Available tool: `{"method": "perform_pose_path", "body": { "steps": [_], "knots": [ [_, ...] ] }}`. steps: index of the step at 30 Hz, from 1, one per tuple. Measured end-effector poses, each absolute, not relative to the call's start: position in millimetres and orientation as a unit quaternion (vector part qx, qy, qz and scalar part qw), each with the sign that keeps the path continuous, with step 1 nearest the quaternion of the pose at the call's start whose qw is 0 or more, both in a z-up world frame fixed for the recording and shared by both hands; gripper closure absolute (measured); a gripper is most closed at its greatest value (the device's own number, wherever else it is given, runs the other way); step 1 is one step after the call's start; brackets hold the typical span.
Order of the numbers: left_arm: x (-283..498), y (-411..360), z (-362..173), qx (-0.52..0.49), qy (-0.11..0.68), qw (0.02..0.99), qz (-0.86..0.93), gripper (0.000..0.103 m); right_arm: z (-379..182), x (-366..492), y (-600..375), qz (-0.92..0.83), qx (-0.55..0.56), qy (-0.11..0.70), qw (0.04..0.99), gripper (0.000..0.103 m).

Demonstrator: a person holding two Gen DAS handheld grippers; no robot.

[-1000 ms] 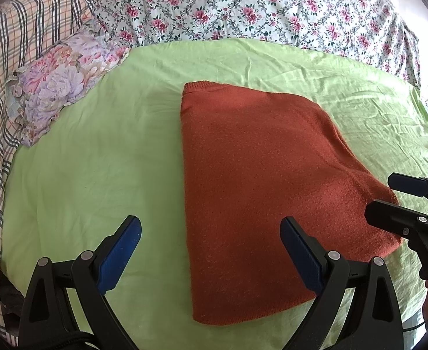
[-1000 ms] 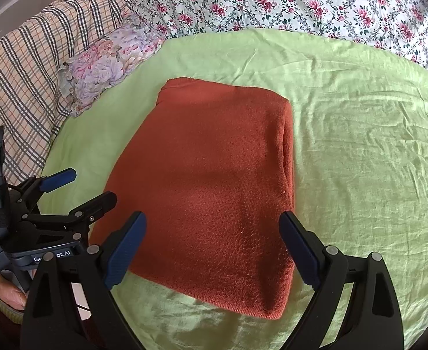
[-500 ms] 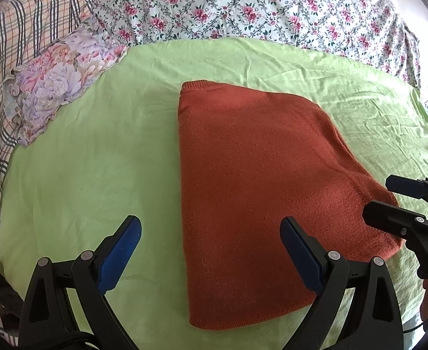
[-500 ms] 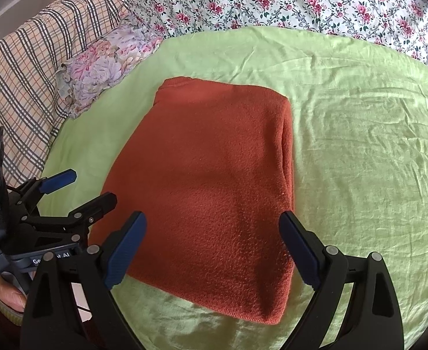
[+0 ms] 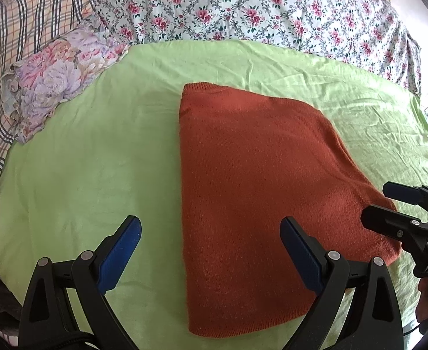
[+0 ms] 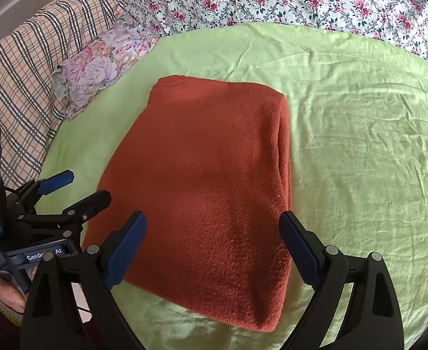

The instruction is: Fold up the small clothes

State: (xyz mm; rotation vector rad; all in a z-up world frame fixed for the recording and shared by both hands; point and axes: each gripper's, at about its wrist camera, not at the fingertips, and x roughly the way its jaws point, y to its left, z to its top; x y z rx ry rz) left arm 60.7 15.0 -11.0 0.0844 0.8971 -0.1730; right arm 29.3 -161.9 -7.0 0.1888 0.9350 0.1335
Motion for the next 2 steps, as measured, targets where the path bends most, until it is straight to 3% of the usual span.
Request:
{"method": "perform_pose_path", "body": {
  "steps": [2],
  "knots": [
    [61.7, 15.5, -11.6, 0.036, 0.434, 0.896, -0.083, 0.007, -7.3, 31.1, -162.1, 0.065, 0.090, 0.448, 0.887, 0.011]
  ]
}}
